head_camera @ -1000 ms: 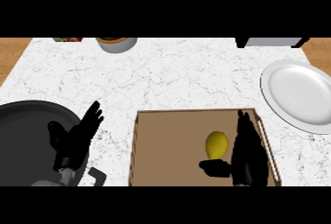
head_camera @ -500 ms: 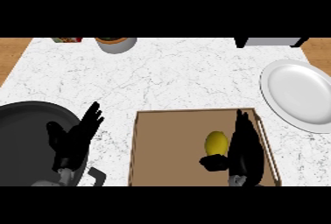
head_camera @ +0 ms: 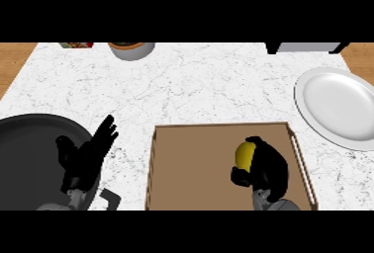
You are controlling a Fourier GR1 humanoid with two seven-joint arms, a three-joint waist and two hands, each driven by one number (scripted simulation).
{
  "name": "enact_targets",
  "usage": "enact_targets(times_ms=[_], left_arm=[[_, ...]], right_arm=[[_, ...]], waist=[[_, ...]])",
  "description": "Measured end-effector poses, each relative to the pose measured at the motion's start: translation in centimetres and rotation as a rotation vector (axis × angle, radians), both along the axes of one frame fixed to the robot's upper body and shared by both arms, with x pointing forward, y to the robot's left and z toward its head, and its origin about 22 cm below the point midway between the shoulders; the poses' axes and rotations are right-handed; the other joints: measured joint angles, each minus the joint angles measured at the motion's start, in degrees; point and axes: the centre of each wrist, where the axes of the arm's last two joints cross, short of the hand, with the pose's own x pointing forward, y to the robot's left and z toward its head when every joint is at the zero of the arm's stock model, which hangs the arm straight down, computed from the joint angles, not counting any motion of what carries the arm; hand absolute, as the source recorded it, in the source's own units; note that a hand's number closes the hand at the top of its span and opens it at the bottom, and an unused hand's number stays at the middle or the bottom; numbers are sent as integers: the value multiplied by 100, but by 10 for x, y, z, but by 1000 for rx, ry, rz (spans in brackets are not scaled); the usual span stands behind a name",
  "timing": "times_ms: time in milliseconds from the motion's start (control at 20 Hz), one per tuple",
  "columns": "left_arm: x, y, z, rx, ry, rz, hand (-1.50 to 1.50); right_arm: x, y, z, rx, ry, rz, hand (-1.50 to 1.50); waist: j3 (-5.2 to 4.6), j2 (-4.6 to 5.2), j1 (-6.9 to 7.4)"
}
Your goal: Pick the lemon from the tray and place it in the plate
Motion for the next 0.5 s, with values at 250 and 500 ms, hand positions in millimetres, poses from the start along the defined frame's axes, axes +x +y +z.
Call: enact_targets(times_ms=[250,500], left_arm=[[-2,0,0,1,-13,7,0],[-3,2,-5,-3,-31,4,0]], right_arm=[[5,4,-8,-57,-12,30,150],[3,2,-9,-114,-47,33,150]], waist=[[-23,-27,-4],[-2,-36,-26]])
